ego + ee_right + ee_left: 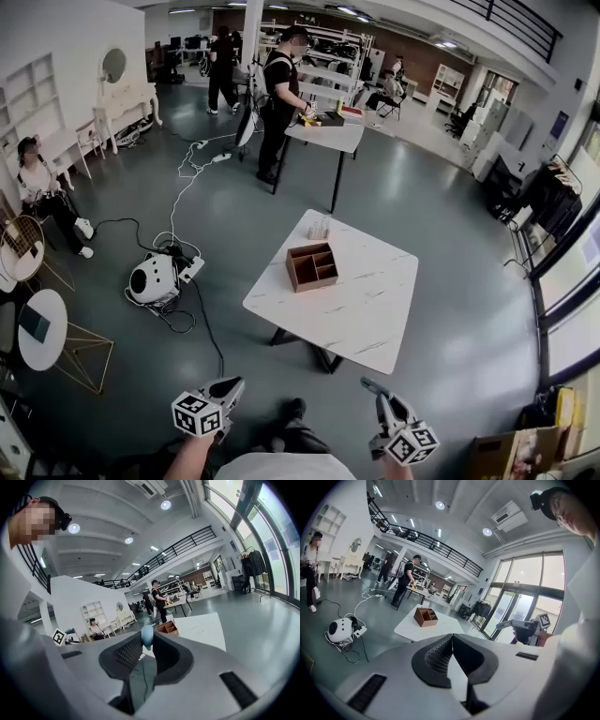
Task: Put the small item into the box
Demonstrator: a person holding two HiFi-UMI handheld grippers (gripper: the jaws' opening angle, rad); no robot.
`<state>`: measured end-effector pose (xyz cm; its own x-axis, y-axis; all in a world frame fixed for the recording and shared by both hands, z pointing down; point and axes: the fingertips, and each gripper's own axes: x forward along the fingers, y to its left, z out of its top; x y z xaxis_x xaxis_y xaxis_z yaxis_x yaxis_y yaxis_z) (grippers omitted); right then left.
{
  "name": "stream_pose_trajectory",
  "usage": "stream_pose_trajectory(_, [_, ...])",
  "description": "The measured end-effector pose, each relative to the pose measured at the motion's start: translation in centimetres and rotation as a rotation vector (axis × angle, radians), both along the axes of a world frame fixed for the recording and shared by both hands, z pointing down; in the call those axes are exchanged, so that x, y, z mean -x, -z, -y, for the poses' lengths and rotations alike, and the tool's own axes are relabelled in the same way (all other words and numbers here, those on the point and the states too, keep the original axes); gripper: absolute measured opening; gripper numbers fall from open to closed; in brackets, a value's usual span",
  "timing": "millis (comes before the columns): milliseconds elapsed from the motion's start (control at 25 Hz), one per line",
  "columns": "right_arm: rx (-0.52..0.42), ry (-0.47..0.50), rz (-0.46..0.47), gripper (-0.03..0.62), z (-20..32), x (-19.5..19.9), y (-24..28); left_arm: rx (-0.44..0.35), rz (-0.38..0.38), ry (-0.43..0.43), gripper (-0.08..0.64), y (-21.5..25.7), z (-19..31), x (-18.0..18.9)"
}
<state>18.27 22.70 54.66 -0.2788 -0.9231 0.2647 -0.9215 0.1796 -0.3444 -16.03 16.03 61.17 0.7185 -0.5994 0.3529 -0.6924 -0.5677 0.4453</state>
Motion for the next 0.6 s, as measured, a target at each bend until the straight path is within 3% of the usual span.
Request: stream_pose_trajectory(600, [0.009,0.064,0.035,0.080,8.4,-0.8,-0.9,0.008,0.031,0.048,0.014,0.4,5.9,-1.2])
